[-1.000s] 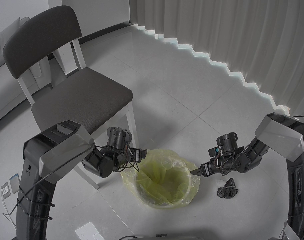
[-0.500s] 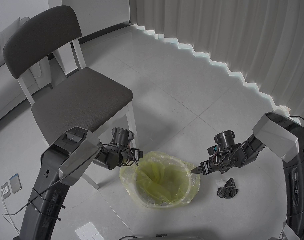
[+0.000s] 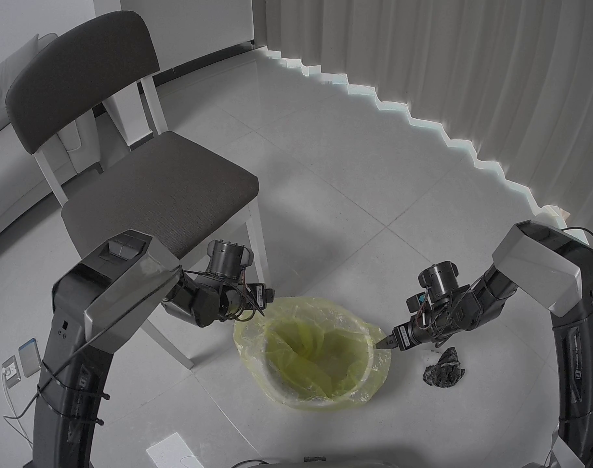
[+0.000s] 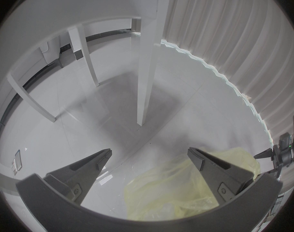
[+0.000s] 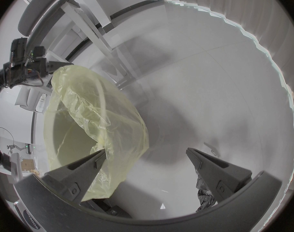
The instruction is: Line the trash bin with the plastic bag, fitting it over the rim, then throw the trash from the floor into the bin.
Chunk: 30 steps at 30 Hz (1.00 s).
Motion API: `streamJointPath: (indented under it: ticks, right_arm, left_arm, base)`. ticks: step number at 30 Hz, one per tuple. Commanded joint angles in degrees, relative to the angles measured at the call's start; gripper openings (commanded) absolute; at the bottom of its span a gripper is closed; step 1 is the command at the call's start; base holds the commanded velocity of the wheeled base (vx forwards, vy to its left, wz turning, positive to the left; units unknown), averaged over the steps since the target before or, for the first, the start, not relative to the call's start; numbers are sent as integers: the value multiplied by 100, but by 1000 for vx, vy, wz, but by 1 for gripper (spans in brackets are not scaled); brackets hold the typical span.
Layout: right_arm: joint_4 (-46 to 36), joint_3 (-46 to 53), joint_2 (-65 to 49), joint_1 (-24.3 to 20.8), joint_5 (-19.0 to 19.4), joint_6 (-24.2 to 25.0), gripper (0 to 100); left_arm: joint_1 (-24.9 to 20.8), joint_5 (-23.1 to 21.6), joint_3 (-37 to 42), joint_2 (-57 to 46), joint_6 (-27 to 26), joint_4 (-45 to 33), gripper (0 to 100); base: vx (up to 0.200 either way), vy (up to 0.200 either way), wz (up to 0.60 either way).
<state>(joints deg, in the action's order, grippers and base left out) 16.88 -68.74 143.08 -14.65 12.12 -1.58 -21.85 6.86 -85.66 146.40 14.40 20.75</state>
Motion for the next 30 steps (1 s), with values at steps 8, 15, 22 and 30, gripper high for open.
streamJointPath:
  ticks: [8, 15, 22, 30]
  right_arm:
    - [43, 335, -61, 6, -78, -158, 100]
    - [324, 660, -553, 147, -78, -167, 100]
    - [298, 915, -1177, 499, -69, -193, 100]
    - [280, 1144, -1397, 683, -69, -316, 100]
  left_arm:
    - [58, -273, 2370, -1069, 10, 1256, 100]
    - [66, -203, 2300, -683, -77, 1239, 100]
    - [119, -89, 1579, -190, -359, 1063, 100]
    - [49, -71, -12, 398, -455, -229, 100]
  base:
    - [0, 0, 0]
    - [0, 0, 0]
    - [0, 0, 0]
    - [0, 0, 0]
